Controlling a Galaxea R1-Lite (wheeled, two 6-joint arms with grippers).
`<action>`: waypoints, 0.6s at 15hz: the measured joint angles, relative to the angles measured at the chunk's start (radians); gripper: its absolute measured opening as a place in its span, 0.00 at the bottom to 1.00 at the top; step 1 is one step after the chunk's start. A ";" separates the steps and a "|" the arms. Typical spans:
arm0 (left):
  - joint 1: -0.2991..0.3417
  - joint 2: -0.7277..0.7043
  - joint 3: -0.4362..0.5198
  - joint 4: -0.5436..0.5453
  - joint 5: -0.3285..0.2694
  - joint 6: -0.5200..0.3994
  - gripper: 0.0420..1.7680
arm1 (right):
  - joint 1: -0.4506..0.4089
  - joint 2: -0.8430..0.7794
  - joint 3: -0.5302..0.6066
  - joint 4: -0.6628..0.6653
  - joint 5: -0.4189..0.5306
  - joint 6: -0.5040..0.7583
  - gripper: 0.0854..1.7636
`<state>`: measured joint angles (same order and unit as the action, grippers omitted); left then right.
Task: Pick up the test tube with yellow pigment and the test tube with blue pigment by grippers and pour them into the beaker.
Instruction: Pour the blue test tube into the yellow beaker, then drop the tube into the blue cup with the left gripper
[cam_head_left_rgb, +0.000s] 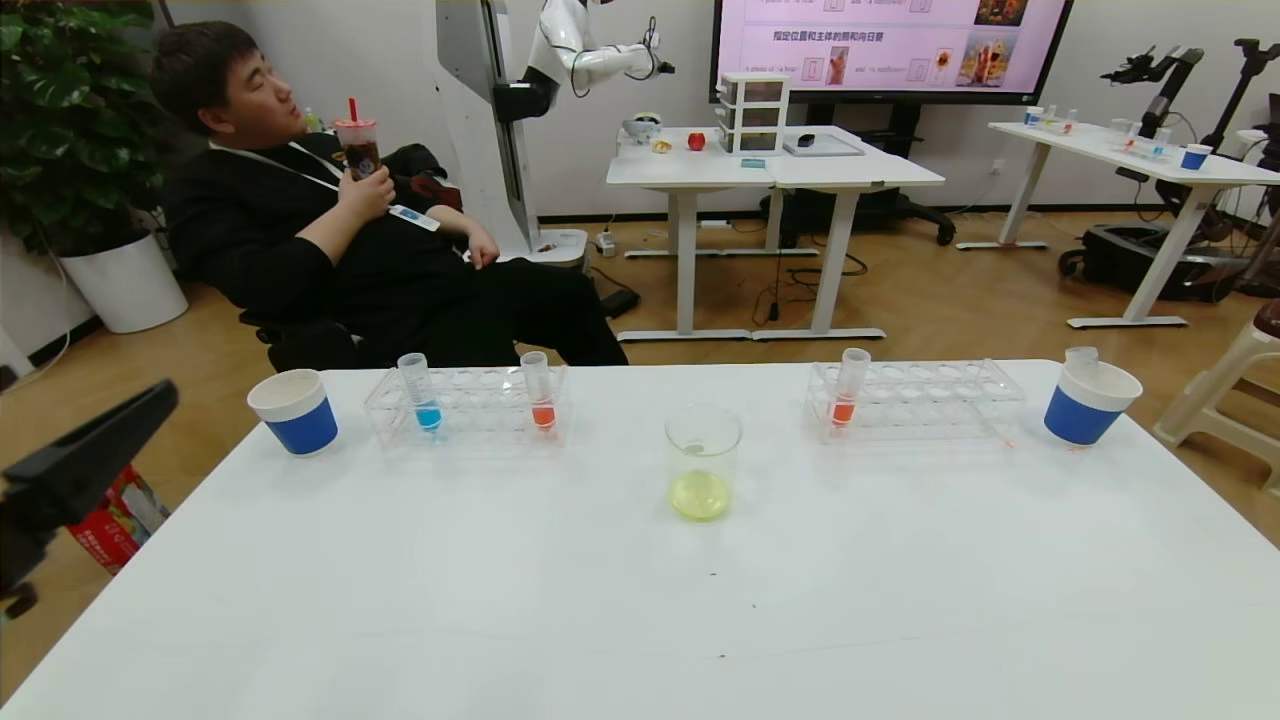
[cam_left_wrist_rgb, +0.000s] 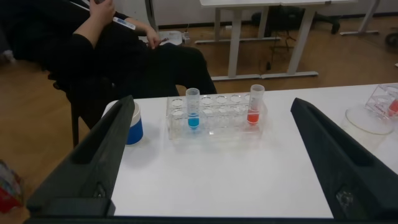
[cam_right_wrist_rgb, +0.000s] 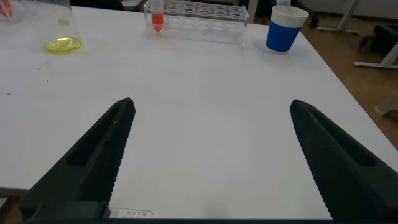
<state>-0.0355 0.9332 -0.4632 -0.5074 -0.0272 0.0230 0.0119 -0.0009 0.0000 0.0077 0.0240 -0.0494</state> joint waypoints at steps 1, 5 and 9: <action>0.000 0.088 -0.002 -0.076 0.000 -0.002 0.99 | 0.000 0.000 0.000 0.000 0.000 0.000 0.98; 0.003 0.466 -0.006 -0.428 0.003 -0.008 0.99 | 0.000 0.000 0.000 0.000 0.000 -0.001 0.98; 0.003 0.762 0.029 -0.761 0.013 -0.004 0.99 | 0.000 0.000 0.000 0.000 0.000 0.000 0.98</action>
<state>-0.0330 1.6953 -0.4343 -1.2689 -0.0147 0.0191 0.0119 -0.0009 0.0000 0.0072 0.0240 -0.0496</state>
